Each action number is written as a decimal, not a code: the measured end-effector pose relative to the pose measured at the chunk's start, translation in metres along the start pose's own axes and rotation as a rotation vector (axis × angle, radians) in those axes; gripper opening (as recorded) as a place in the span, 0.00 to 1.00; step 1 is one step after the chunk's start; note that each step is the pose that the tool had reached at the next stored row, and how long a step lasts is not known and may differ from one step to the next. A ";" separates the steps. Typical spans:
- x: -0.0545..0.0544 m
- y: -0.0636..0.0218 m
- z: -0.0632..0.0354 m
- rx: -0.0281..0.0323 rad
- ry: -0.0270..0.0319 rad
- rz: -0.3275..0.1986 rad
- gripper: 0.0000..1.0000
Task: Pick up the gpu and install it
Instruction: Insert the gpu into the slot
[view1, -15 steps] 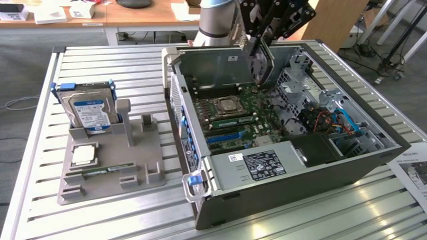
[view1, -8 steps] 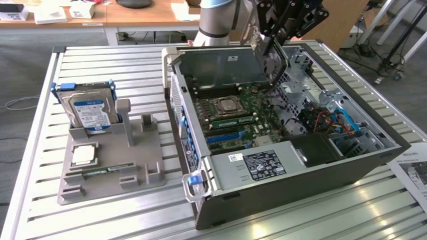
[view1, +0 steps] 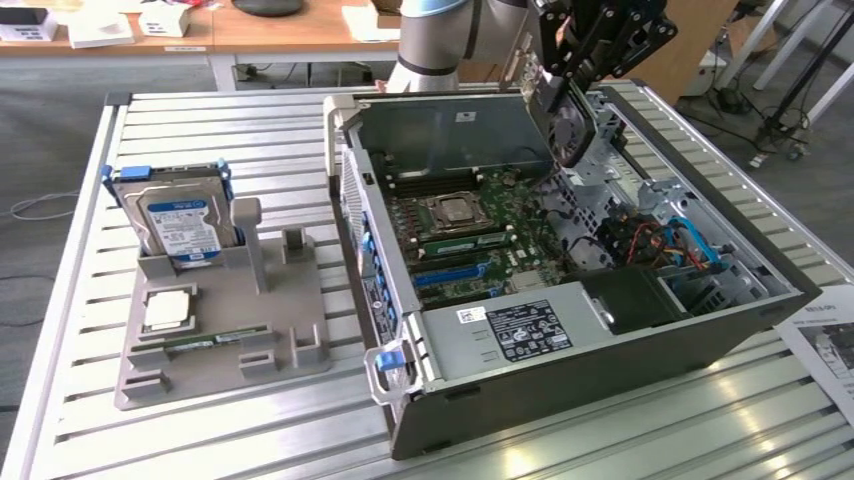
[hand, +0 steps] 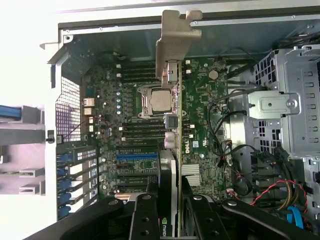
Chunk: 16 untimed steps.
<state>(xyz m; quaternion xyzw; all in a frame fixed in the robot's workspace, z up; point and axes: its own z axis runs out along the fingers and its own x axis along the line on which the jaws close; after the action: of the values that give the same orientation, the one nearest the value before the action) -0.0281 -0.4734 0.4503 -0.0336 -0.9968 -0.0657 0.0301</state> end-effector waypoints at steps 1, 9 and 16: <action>0.000 0.0000 0.0000 0.0000 0.0000 0.000 0.27; 0.000 0.0001 0.0001 0.0000 0.0001 -0.001 0.27; 0.000 0.0001 0.0002 0.0025 0.0052 -0.040 0.27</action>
<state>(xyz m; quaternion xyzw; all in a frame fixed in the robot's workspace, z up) -0.0281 -0.4733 0.4501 -0.0133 -0.9973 -0.0651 0.0314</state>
